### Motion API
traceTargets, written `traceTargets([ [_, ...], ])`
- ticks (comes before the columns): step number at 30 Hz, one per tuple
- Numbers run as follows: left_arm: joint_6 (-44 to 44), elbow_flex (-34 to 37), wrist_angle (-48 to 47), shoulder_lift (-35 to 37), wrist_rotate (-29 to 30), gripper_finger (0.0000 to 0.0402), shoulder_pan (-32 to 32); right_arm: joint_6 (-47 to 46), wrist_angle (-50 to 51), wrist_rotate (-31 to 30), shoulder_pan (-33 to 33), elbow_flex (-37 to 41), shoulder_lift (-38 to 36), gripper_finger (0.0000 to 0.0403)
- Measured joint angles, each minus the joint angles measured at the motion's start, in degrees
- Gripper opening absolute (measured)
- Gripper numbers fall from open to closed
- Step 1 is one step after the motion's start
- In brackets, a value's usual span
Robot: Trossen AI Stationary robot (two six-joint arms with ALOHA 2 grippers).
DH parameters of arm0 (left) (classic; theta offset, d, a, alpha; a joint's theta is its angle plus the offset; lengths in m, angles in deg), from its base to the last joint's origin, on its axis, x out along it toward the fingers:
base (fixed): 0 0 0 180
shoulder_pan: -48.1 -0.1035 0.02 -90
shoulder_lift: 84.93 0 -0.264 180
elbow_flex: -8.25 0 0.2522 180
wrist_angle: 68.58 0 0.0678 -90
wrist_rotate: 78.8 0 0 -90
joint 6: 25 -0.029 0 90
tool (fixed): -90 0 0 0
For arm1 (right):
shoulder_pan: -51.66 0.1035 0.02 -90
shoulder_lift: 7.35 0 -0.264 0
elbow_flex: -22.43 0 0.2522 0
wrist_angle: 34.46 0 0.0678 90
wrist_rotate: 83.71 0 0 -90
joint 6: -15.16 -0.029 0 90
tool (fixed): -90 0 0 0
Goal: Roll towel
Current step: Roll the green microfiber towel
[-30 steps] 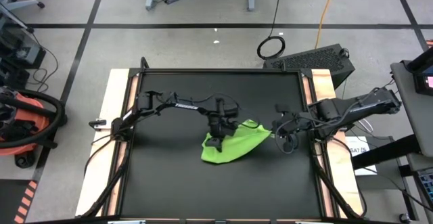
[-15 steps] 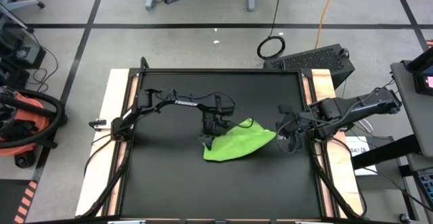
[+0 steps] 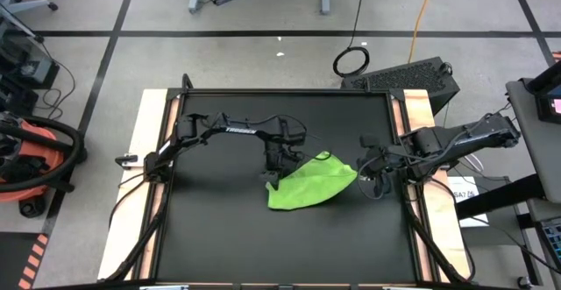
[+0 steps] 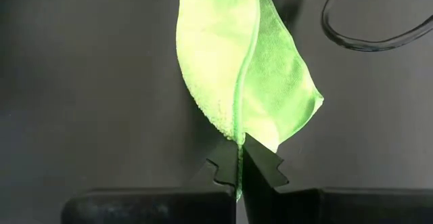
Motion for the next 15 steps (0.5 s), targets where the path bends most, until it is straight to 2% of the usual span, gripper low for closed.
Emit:
traceTargets([
  [6,-0.68,0.00,-0.08,0.00,-1.18,0.0044,0.00,-0.02,0.00,-0.01,0.00,0.00,0.00,0.0000],
  [11,-0.70,0.00,-0.46,0.00,-1.18,0.0034,0.00,-0.23,0.00,-0.02,0.00,0.00,0.00,0.0000],
  [15,-1.18,0.00,-1.80,0.00,1.18,0.0022,-0.06,-1.07,0.03,-0.02,0.00,0.00,0.00,0.0000],
])
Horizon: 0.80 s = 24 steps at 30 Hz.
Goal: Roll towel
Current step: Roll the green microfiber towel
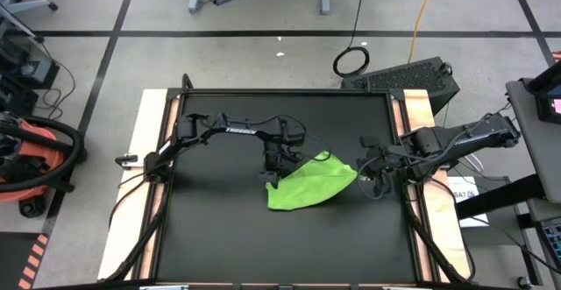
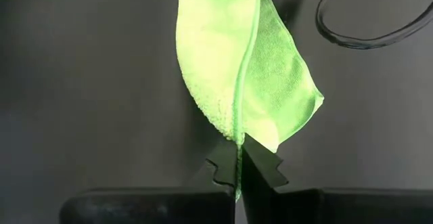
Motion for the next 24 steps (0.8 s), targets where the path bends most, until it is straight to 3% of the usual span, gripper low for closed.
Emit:
traceTargets([
  [8,-1.13,0.00,-3.26,0.94,4.03,0.0004,-0.44,-1.76,2.77,3.36,0.00,0.00,0.00,0.0000],
  [15,0.83,0.00,-2.22,6.51,7.45,0.0002,-2.47,-3.43,4.90,6.26,-0.02,1.73,0.73,0.0012],
  [24,6.47,0.00,-3.07,18.41,20.71,0.0001,-3.63,-2.01,4.68,2.50,-0.02,-1.25,1.36,0.0001],
])
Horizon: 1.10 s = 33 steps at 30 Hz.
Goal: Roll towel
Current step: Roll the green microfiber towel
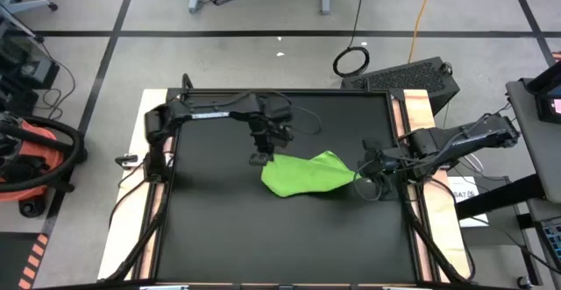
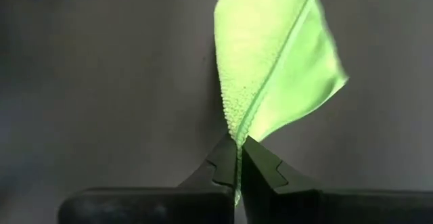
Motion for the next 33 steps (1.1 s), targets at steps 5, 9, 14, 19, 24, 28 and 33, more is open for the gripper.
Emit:
traceTargets([
  [5,4.82,-0.95,-0.11,9.55,11.11,0.0001,-0.02,5.35,0.20,-3.36,-1.38,-9.22,-0.07,0.0001],
  [9,8.44,-4.29,-0.15,16.72,20.05,0.0000,0.05,8.26,0.32,-8.16,-3.41,-17.53,-0.07,0.0001],
  [14,10.45,-10.35,0.23,22.54,31.84,0.0000,1.87,11.04,0.64,-7.39,-6.20,-25.20,0.36,0.0000],
  [19,11.03,-16.00,-0.76,24.04,31.10,0.0000,4.35,11.36,2.43,3.07,-7.98,-29.36,2.59,0.0000],
  [24,12.24,-18.54,-8.32,23.28,29.89,0.0000,7.84,10.99,2.67,6.55,-8.00,-31.55,4.87,0.0000],
  [28,14.73,-18.43,-13.98,22.27,30.36,0.0000,9.19,10.99,2.96,6.07,-8.00,-32.27,5.89,0.0000],
  [33,16.32,-18.43,-15.07,22.20,28.87,0.0000,10.57,10.12,3.63,6.44,-8.00,-32.46,6.60,0.0000],
])
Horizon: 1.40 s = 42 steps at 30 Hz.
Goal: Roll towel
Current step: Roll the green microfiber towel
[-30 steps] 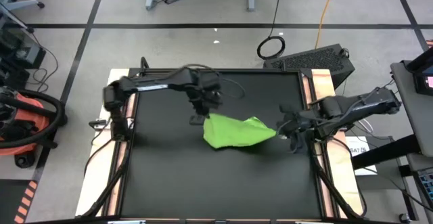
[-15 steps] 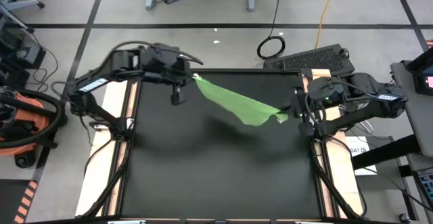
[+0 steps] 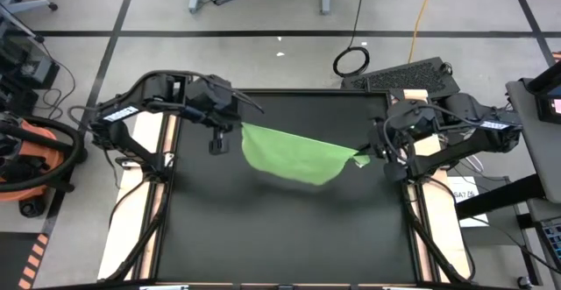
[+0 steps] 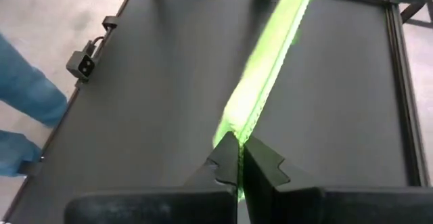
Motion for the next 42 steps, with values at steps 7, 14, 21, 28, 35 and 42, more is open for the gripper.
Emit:
traceTargets([
  [7,3.89,0.00,-2.50,0.00,-6.95,0.0000,4.85,-8.66,0.55,7.22,2.04,0.00,0.03,0.0000],
  [14,10.90,0.00,-2.50,-0.02,-11.29,0.0000,11.81,-18.22,-1.15,14.18,7.88,0.00,0.90,0.0000],
  [21,19.86,0.02,-2.21,-1.06,-13.94,0.0000,18.66,-26.94,-6.25,21.42,12.46,0.00,3.19,0.0000],
  [28,22.24,-0.02,-1.25,-3.87,-17.18,0.0000,21.00,-26.39,-4.17,25.33,13.29,0.00,6.34,0.0000],
  [35,17.54,7.17,-4.09,-9.00,-14.57,0.0000,19.04,-18.27,2.77,18.81,9.78,6.74,9.09,0.0000],
  [42,13.51,15.99,-1.90,-11.16,-9.86,0.0000,13.60,-14.45,2.45,12.31,5.95,17.27,9.19,0.0000],
])
